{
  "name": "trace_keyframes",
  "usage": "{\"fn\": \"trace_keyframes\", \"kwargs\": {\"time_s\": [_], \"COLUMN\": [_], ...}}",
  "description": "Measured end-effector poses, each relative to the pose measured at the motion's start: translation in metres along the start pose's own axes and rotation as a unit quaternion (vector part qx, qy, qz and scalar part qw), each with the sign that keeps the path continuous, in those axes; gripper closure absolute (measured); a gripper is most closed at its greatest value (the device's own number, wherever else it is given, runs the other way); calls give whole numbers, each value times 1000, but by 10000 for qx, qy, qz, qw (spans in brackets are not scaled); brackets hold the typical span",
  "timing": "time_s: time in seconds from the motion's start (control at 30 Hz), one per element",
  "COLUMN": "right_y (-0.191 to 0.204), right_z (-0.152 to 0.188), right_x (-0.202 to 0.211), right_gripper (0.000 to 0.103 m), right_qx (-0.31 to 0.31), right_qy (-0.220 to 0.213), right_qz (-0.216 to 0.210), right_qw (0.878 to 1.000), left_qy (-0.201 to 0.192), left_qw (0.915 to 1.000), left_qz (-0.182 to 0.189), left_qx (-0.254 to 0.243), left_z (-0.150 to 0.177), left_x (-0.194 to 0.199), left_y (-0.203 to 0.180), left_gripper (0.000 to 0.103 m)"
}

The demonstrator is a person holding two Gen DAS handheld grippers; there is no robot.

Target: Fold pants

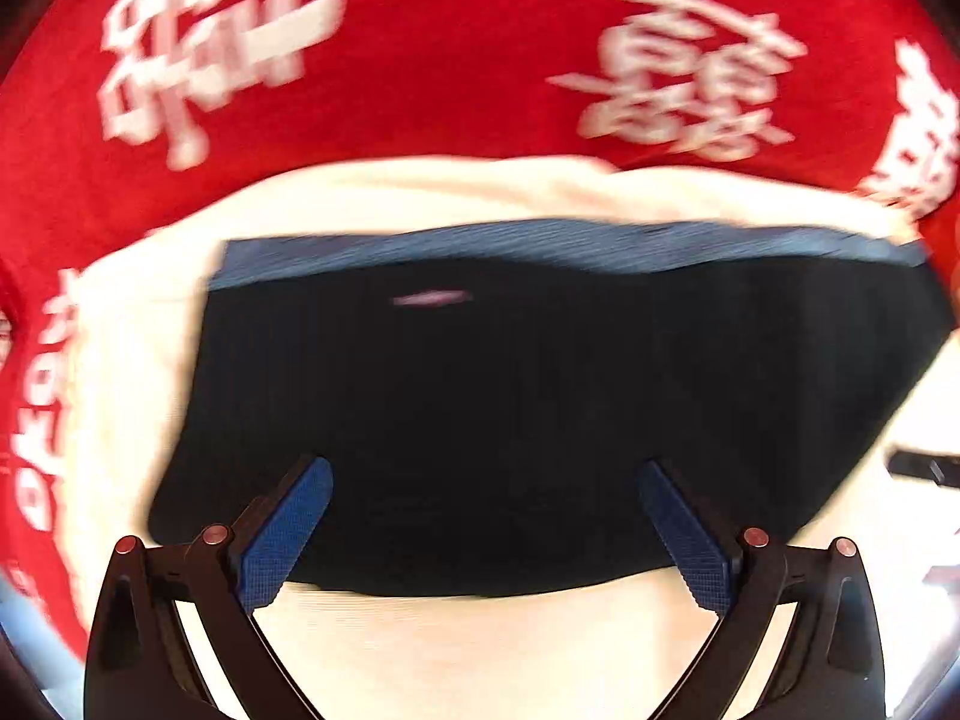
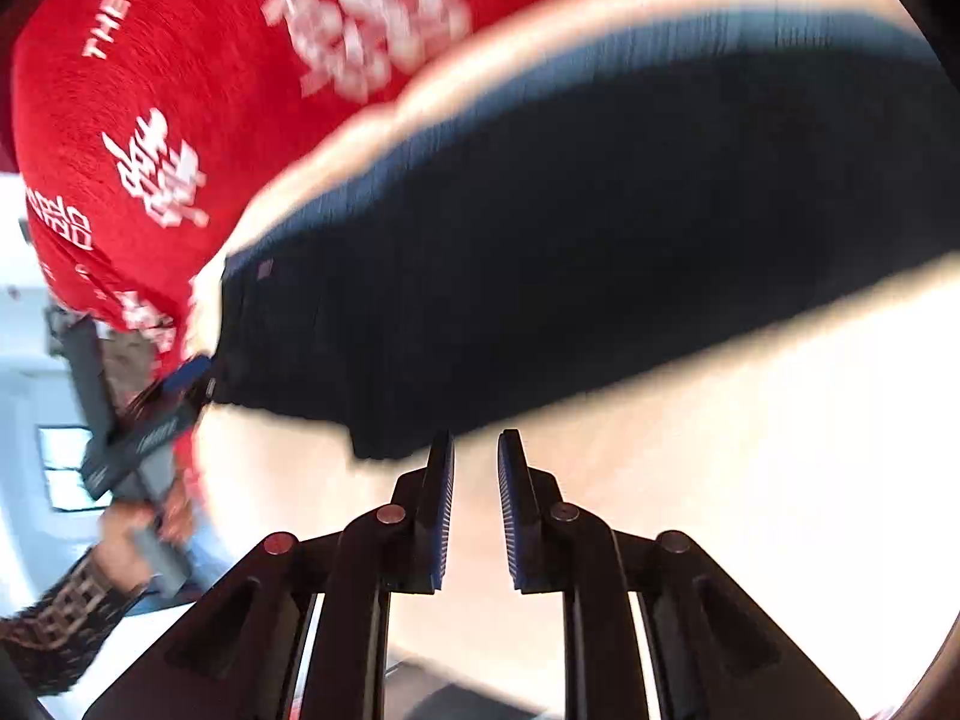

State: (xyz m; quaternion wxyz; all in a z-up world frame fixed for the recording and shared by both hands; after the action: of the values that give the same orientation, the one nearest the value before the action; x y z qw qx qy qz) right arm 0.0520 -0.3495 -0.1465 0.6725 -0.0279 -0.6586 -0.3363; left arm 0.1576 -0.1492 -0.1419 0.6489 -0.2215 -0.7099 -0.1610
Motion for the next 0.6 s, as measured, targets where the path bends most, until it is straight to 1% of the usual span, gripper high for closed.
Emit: {"fn": "trace_keyframes", "kwargs": {"time_s": [0.07,0.13,0.17,0.2,0.23,0.27,0.3,0.37,0.4,0.43,0.5,0.53,0.6], "right_y": [-5,-15,-21,-23,-29,-27,-28,-25,-20,-15,-5,4,22], "right_z": [-24,-47,-54,-55,-52,-49,-42,-35,-37,-39,-47,-57,-84], "right_x": [10,8,2,-9,-18,-16,-15,-13,-14,-10,0,3,-2], "right_gripper": [85,80,73,68,68,68,68,68,68,67,66,65,64], "right_qx": [134,238,331,373,415,532,589,614,559,541,597,658,846], "right_qy": [-154,-188,-165,-56,62,-176,-190,-96,42,94,64,-17,-86], "right_qz": [203,466,687,935,1009,906,920,983,978,877,266,152,170], "right_qw": [9996,9985,9969,9949,9940,9943,9938,9932,9936,9946,9978,9977,9962], "left_qy": [-42,13,70,170,315,28,-72,236,393,419,65,-104,-352], "left_qw": [9997,9995,9996,9996,9990,9997,9998,9993,9990,9990,9999,9999,9992], "left_qz": [229,315,285,153,-33,8,122,251,151,48,25,-6,-148], "left_qx": [30,35,-43,-160,-310,-232,-142,-110,-118,-149,-126,-77,103], "left_z": [-4,-6,-3,1,12,17,21,22,19,12,-8,-22,-52], "left_x": [-9,-25,-38,-52,-66,-64,-61,-56,-53,-45,-25,-16,-6], "left_y": [-37,-70,-82,-89,-97,-98,-94,-86,-82,-77,-64,-56,-37], "left_gripper": [0,0,0,0,0,0,0,0,0,0,0,0,0]}}
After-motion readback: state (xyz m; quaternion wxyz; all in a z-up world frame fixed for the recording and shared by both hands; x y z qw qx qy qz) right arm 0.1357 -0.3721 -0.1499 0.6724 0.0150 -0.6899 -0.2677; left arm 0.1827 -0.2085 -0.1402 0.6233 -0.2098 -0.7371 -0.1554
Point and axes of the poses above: each gripper's, at about its wrist camera, not at the fingertips, and x roughly against the way its jaws point, y to its left, z to its underside, the point moved 5 cm from there along -x, roughly the way its jaws point, and after that the axes turned 10 degrees about y, right-handed, at the moved point
